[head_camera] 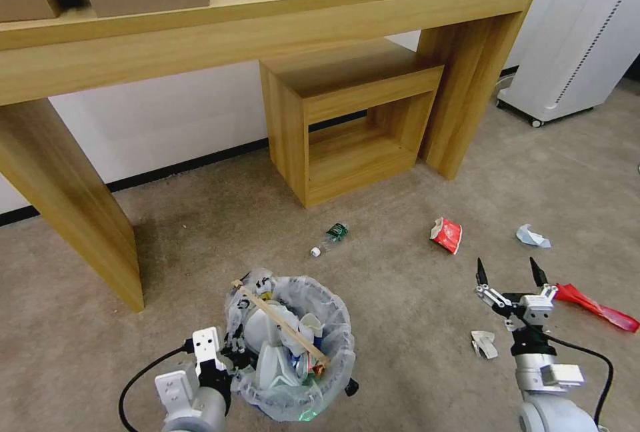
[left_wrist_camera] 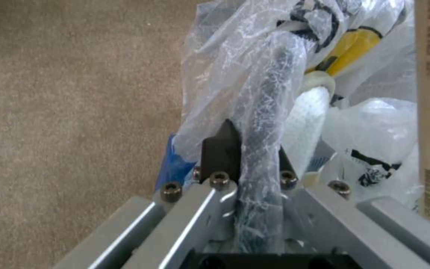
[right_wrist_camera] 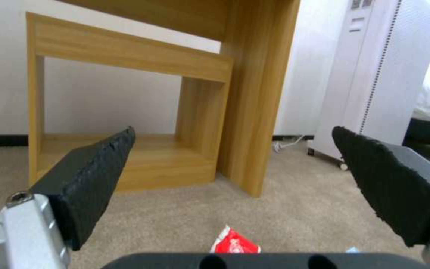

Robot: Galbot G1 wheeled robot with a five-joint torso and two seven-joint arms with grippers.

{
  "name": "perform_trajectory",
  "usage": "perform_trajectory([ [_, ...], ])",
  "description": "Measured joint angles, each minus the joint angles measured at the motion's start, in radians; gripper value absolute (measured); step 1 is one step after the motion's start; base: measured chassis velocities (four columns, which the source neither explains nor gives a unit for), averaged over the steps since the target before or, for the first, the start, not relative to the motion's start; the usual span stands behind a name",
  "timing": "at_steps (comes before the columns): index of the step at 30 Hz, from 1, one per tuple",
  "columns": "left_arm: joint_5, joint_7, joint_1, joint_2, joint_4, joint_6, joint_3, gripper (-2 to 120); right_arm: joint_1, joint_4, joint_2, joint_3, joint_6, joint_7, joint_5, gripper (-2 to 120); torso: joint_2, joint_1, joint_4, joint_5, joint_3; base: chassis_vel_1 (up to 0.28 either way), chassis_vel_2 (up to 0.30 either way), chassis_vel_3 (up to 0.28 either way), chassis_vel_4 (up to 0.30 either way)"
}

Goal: Pick up the trash bin and place the garbage on the floor into it.

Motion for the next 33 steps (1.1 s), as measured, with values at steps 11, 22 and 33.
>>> perform_trajectory([
  [11,0.024,0.005,0.013,-0.014,0.002,0.0,0.004,0,0.013,-0.007,-0.011,-0.033,-0.003,0.004,-0.018,100,0.0,0.0,-0.0001,-0.0001,0.0,-0.083,0.091,0.094,-0.101],
  [22,0.037,0.005,0.021,-0.026,0.009,-0.001,0.003,0,0.041,-0.036,-0.032,-0.054,0.036,0.023,-0.036,100,0.0,0.0,0.0,-0.0001,0.0,-0.148,0.158,0.146,-0.15],
  [33,0.049,0.004,0.043,-0.026,0.002,-0.002,-0.004,0,0.061,-0.045,-0.024,-0.06,0.046,-0.024,-0.02,100,0.0,0.0,-0.0001,0.0,0.0,-0.017,0.014,0.015,-0.014],
])
